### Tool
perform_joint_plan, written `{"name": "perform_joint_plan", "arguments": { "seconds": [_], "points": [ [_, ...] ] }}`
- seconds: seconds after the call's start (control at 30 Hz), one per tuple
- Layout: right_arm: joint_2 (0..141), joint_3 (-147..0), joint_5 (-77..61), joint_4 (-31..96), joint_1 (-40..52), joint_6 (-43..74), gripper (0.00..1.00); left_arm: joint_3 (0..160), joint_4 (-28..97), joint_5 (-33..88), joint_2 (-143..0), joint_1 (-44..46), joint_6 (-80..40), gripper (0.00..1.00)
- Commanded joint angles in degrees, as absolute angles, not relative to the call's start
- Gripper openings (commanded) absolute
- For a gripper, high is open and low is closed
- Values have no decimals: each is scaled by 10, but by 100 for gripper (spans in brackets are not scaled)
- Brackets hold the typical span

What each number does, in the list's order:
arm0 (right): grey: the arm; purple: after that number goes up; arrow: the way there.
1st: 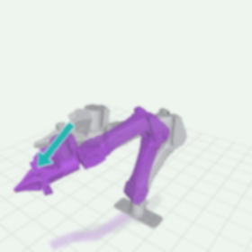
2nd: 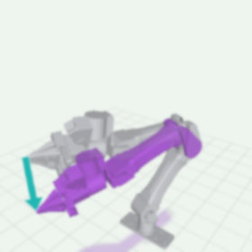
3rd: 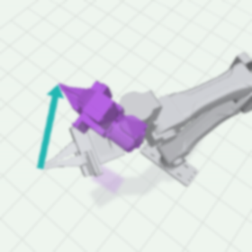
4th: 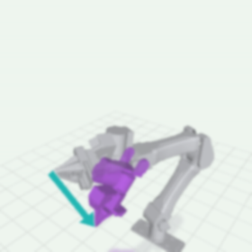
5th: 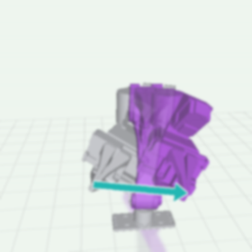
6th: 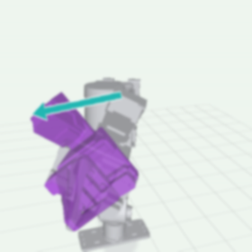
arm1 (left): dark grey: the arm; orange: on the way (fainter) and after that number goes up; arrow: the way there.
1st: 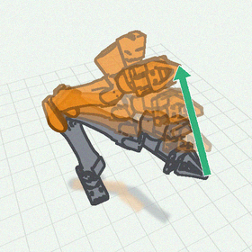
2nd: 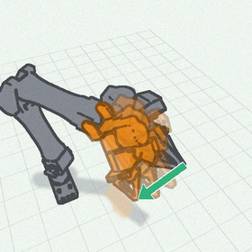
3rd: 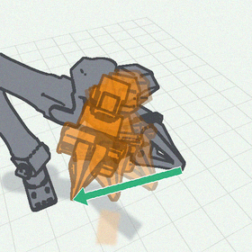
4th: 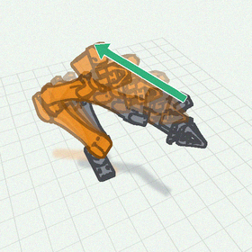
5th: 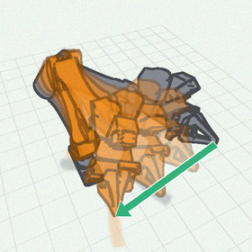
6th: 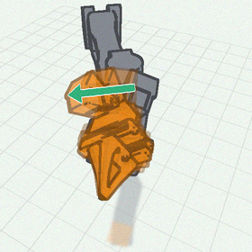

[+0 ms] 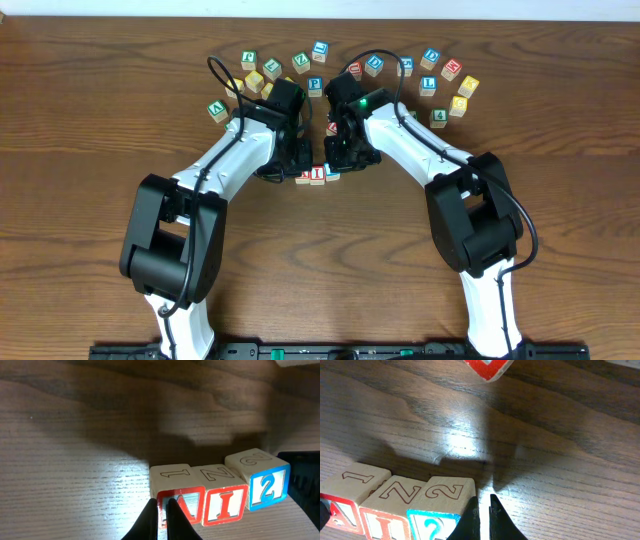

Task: Spell out AI2

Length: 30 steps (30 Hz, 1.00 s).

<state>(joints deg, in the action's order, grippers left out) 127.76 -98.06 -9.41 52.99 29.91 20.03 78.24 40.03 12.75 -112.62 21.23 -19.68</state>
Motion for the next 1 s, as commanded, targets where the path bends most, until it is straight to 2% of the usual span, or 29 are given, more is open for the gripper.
{"name": "perform_joint_plan", "arguments": {
  "seconds": [0.0,0.97],
  "points": [
    [1263,-977,-111,534,298,206,4,778,393,135,-1131,217,-191,8],
    [1262,-988,-111,551,269,192,2,778,383,205,-1131,232,-232,8]
  ]
}}
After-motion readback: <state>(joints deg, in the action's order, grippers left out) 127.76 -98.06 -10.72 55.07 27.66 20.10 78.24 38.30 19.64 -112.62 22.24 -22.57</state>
